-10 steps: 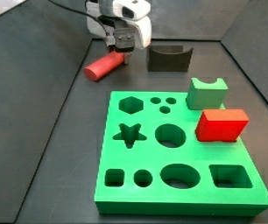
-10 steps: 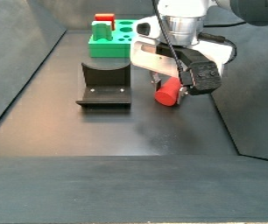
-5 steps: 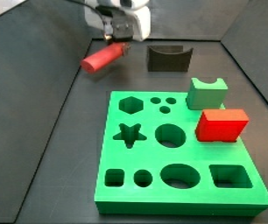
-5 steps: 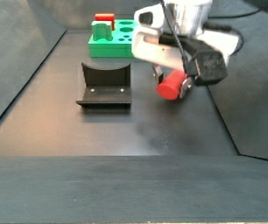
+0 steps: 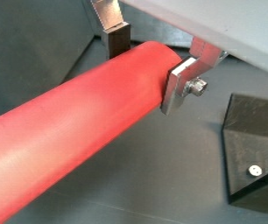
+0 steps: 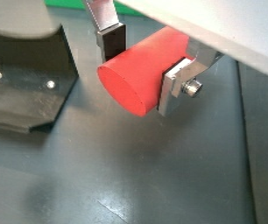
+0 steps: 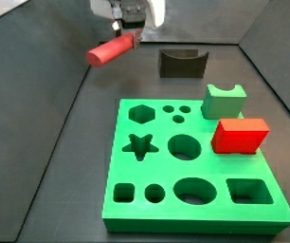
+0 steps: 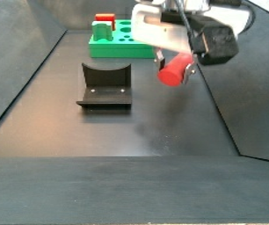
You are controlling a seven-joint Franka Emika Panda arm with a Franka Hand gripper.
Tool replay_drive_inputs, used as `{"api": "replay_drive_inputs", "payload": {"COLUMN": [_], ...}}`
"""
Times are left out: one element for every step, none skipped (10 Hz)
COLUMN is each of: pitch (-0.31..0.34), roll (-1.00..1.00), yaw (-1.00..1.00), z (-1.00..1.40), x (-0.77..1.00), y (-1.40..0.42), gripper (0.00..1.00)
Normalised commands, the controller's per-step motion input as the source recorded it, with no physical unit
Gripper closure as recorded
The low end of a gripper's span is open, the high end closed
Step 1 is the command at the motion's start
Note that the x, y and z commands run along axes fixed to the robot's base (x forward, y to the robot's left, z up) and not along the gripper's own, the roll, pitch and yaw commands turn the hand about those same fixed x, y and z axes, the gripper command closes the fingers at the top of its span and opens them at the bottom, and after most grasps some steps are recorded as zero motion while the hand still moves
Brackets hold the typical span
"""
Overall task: Pick up the oval object. Move up. Place the oval object on the fixture. Regrasp the oval object. Move to above the board. Insert the oval object.
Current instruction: Place the oval object on the fixture.
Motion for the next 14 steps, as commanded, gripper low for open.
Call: {"api": "replay_drive_inputs", "payload": {"pitch": [0.036,0.037,0.04,0.041,0.045,0.045,0.054,0.06,0.071,0.074,-0.032,-0.023,-0.009,0.007], "roll": [0.02,0.03,0.05,0.06,0.08,0.08,0.09,0.09,0.09,0.09,-0.03,-0.03,-0.04,-0.05], "yaw": [-0.01,-0.02,-0.03,-0.03,-0.03,-0.02,-0.01,0.0,0.01,0.01,1.0,1.0,1.0,1.0], "z": [1.0,1.0,1.0,1.0,1.0,0.97,0.77,0.62,0.42,0.32,0.22,0.17,0.15,0.14], "x": [-0.01,-0.02,-0.02,-0.03,-0.03,-0.03,-0.02,-0.02,-0.01,0.0,1.0,1.0,1.0,1.0], "y": [0.0,0.01,0.01,0.01,0.02,0.02,0.01,0.01,0.01,0.01,-0.38,-0.38,-0.34,-0.29], "gripper": [1.0,1.0,1.0,1.0,1.0,1.0,1.0,1.0,1.0,1.0,1.0,1.0,1.0,1.0]}}
